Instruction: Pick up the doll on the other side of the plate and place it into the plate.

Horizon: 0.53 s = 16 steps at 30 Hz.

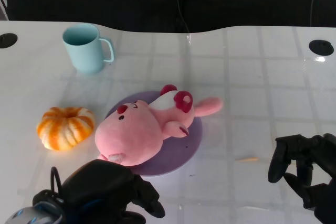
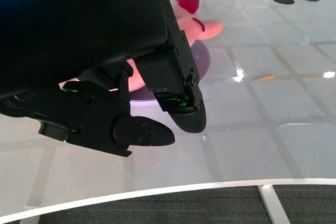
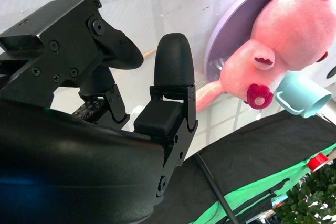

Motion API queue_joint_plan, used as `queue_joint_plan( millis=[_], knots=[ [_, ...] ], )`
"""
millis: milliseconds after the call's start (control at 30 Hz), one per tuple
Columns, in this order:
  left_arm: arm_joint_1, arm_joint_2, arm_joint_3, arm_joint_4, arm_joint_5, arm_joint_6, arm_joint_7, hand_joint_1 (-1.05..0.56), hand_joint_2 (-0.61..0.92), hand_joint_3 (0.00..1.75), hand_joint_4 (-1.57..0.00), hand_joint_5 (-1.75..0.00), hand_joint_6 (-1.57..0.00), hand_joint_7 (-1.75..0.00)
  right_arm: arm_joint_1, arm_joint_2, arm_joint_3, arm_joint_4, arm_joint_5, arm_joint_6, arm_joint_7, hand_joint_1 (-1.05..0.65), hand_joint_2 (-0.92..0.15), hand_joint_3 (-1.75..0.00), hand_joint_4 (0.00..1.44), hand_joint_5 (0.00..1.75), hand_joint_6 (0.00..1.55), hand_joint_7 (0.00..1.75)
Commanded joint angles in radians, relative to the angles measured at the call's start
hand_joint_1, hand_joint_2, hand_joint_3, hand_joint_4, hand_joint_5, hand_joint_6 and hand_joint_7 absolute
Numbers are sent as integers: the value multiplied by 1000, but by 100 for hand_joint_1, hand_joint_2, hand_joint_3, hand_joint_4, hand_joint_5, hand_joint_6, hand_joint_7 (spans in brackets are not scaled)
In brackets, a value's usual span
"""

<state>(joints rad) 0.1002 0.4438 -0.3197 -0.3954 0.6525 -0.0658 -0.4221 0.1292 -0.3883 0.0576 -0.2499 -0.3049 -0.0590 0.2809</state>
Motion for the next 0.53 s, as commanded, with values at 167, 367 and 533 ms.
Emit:
queue_joint_plan(
  millis=[167, 367, 533],
  knots=[
    [11, 15, 18, 3, -11, -25, 22, -23, 92, 23, -80, -126, -111, -2, -10, -10, 16, 2, -23, 12, 0, -1, -40, -122, 80, 174, 79, 135],
    [12, 16, 19, -1, -8, -17, 10, -23, 92, 24, -78, -124, -110, -1, -13, -14, 27, 0, -43, 13, 1, -2, -40, -120, 80, 172, 81, 131],
    [15, 18, 21, -5, -11, -19, 9, -23, 92, 23, -77, -125, -111, -2, -12, -16, 30, -4, -45, 18, 4, -2, -41, -120, 80, 171, 81, 129]
  ],
)
